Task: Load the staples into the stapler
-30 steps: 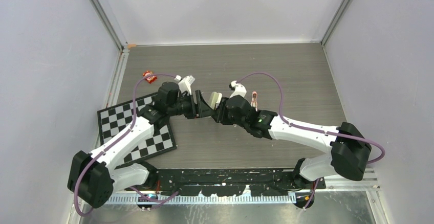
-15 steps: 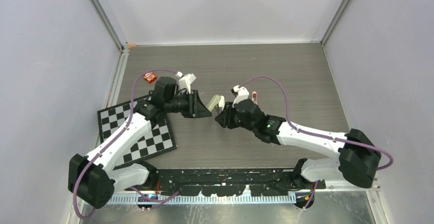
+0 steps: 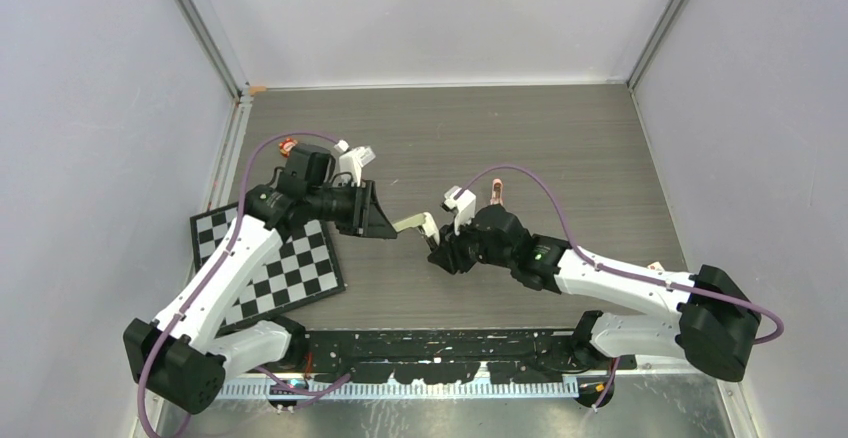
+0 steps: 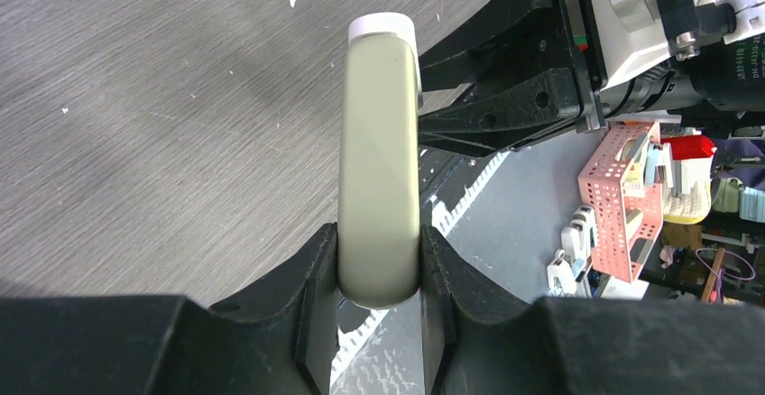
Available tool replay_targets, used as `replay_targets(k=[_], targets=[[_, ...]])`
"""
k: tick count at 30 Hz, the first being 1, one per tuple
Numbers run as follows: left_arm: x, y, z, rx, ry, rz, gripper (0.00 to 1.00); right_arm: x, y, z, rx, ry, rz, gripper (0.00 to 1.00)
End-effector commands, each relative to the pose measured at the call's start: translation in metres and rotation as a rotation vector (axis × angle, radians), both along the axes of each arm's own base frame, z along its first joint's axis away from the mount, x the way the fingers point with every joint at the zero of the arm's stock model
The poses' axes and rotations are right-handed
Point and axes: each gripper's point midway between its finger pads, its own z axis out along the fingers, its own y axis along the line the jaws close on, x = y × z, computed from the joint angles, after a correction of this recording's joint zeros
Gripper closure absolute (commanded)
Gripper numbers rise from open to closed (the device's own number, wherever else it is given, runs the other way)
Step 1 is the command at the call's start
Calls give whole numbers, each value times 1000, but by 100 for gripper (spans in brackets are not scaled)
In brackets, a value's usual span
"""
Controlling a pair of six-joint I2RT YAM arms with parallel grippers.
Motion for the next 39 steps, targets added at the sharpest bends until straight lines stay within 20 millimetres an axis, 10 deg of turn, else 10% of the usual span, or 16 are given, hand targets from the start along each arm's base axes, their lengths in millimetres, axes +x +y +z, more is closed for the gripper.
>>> replay_targets(k=[1,22,32,39], targets=[[43,25,11,121,-203,105,100,-29,-2,-5,-15,36,150,99],[73,40,-1,197,-234,188,99,-55,32,0,95,153,276,100],[98,59,9,232,-326,363,33,-10,79,10,248,455,-91,100],[98,63,24,176,-359,453,19,7,97,13,325,530,-191,99]])
